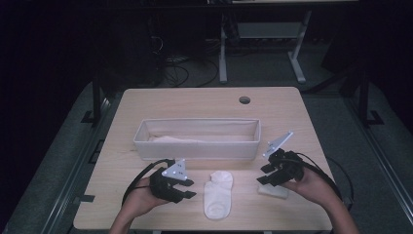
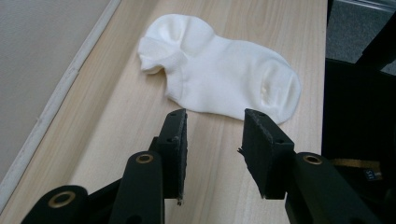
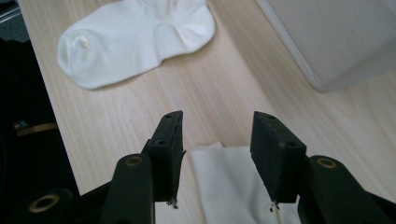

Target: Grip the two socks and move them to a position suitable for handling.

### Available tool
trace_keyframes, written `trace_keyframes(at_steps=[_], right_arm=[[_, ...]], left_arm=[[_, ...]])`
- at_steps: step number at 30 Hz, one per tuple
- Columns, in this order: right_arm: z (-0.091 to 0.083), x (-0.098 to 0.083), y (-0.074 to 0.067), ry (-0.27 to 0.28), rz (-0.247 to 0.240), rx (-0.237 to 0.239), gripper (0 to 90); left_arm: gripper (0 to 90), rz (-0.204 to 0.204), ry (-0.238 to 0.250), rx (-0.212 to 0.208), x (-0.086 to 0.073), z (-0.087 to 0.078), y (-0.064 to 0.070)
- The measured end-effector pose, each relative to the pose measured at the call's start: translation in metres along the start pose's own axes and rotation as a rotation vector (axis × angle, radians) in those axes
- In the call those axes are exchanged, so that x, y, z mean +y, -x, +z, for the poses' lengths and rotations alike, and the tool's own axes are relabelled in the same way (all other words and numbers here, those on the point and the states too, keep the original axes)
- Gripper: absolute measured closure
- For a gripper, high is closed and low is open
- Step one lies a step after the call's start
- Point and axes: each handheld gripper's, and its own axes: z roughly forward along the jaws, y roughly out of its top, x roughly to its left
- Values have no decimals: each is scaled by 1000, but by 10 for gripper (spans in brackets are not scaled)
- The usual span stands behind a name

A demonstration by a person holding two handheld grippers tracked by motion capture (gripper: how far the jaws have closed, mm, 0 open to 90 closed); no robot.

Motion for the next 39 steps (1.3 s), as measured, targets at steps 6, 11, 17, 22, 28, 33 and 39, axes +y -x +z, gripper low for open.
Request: trace_keyframes(at_steps=[6,11,17,22,28,33,39], right_arm=[[-6,-17,3,-17,19,-17,531],[-1,-31,9,-49,41,-34,531],[7,-43,18,-81,62,-42,522],[11,-47,23,-82,80,-41,516],[19,-52,26,-98,80,-54,511],[26,-54,23,-114,60,-73,517],[30,-52,19,-146,32,-110,548]], left_arm=[[580,-7,2,8,-2,0,-1],[573,-12,8,14,-3,-1,1],[553,-25,17,14,-5,-3,-1],[540,-21,25,14,-4,-5,-1],[526,-28,28,10,-4,-5,-2],[526,-28,46,6,-3,-7,-1],[526,-42,50,12,-5,-10,-3]])
